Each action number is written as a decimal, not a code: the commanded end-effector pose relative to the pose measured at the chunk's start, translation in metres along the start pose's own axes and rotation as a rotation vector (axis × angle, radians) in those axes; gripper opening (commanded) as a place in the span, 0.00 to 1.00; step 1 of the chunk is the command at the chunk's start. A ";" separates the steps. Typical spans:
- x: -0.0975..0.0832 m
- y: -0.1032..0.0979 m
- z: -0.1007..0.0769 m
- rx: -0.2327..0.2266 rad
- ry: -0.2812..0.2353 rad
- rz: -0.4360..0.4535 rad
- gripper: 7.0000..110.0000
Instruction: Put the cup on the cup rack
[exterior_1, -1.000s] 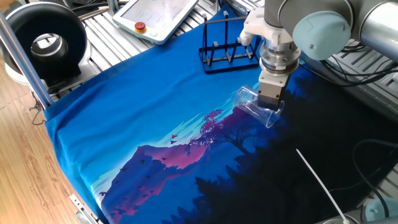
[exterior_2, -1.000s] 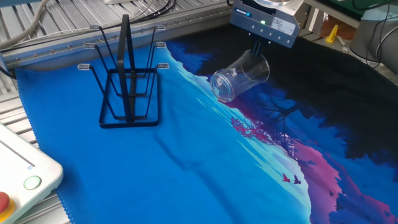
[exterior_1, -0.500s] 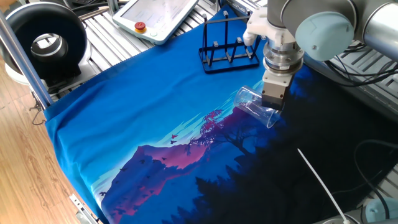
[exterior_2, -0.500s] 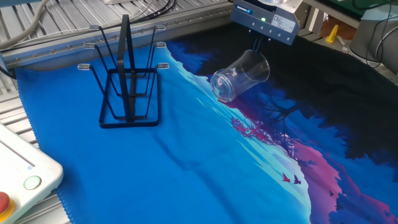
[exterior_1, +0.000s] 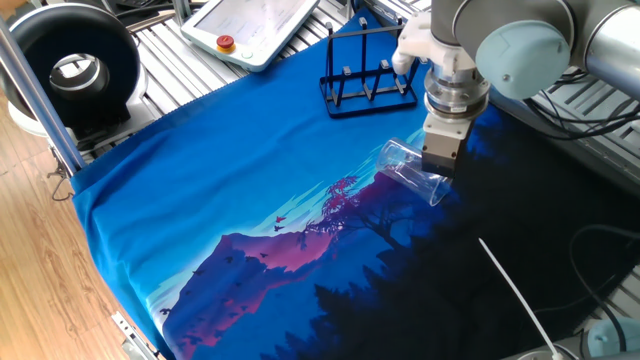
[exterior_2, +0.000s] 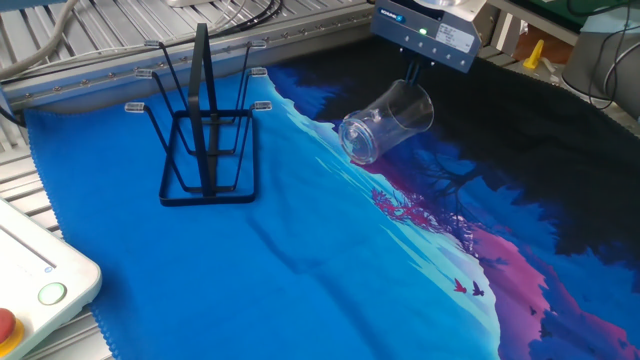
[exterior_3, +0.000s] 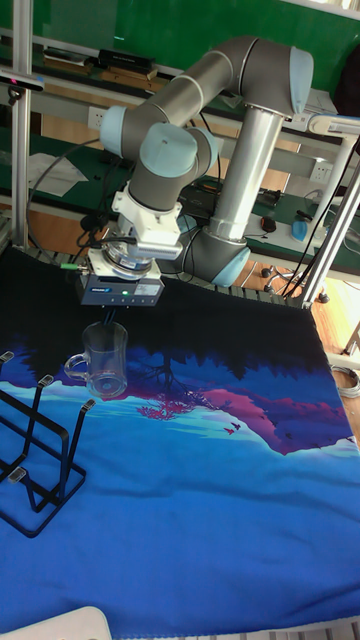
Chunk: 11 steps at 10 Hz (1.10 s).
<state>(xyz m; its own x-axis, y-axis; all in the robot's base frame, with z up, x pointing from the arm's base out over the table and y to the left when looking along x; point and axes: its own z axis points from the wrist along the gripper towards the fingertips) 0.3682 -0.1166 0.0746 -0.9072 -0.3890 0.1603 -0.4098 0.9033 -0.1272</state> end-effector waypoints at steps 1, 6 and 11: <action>-0.001 0.001 0.001 -0.010 -0.006 0.006 0.00; 0.004 0.002 -0.001 -0.011 0.012 0.002 0.00; 0.008 -0.001 0.003 -0.005 0.010 -0.002 0.00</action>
<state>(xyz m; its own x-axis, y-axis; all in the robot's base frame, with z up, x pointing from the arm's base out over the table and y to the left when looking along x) 0.3613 -0.1215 0.0736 -0.9029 -0.3916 0.1773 -0.4156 0.9006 -0.1275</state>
